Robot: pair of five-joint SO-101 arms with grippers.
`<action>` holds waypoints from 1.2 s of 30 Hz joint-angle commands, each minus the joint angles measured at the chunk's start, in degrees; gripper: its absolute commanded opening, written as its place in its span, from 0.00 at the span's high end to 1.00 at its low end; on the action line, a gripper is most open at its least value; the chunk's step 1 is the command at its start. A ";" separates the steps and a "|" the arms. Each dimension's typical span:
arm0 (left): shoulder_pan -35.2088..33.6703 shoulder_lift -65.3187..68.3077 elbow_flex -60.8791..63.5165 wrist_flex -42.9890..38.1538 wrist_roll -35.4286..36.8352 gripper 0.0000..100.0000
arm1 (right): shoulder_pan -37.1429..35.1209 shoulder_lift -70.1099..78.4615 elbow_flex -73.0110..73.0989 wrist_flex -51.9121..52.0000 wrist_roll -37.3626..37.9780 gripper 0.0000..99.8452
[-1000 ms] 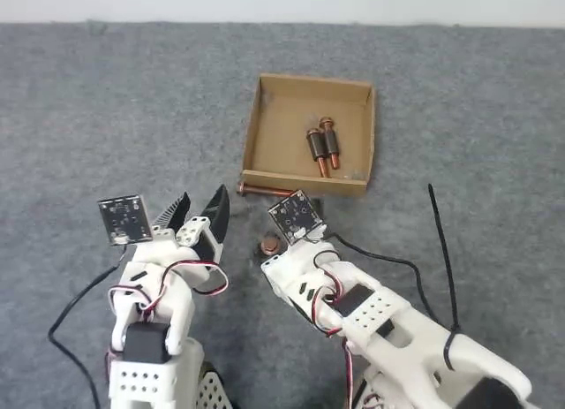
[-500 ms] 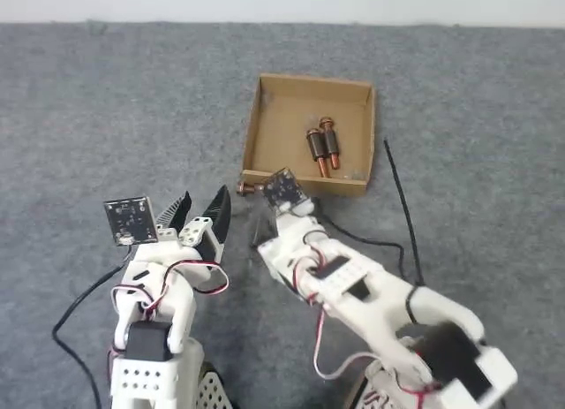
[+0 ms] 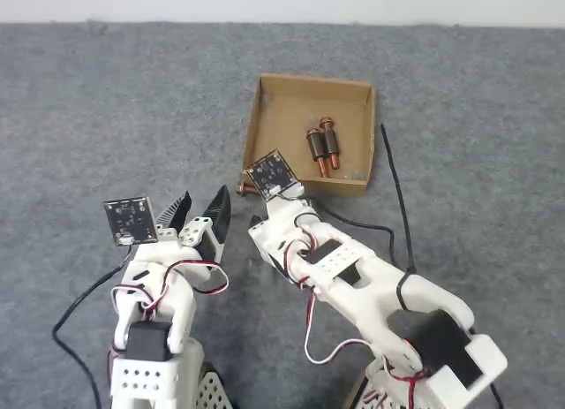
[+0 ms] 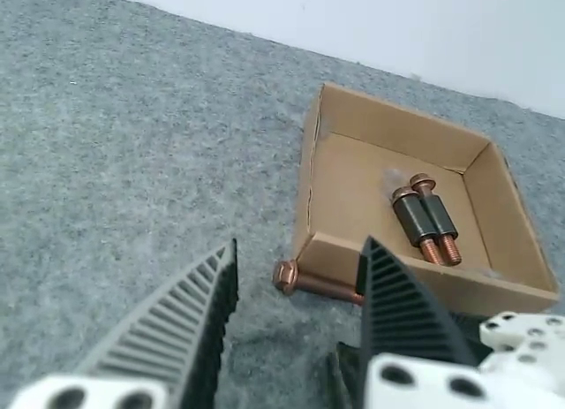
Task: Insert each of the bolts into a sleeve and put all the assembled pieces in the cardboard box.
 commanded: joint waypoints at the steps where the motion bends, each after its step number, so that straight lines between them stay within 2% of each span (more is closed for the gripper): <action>1: -0.26 -0.53 -0.57 -1.49 -0.62 0.78 | 0.92 -2.07 -3.52 -0.31 0.97 0.80; 5: -0.26 -0.53 -0.57 -1.49 -0.62 0.78 | 1.98 -10.59 -3.96 9.89 0.97 0.80; 10: -2.37 -0.53 -0.48 -1.41 -0.62 0.79 | 2.77 -26.77 -4.04 33.10 0.97 0.80; 13: -4.48 -0.53 -0.48 -1.41 -0.62 0.79 | 2.59 -34.51 -3.60 41.54 0.97 0.80; 19: -6.68 -0.53 -0.48 0.79 -0.62 0.79 | 2.07 -43.12 2.20 44.70 1.05 0.80; 22: -6.86 -0.62 -0.48 3.16 -0.62 0.79 | 1.10 -43.65 4.75 44.97 1.14 0.80; 31: -6.95 -0.62 -0.48 4.57 -0.70 0.79 | 0.13 -43.12 5.71 54.55 6.68 0.80; 36: -6.95 -0.62 -0.48 4.48 -0.70 0.79 | -4.09 -43.12 8.44 53.76 9.14 0.80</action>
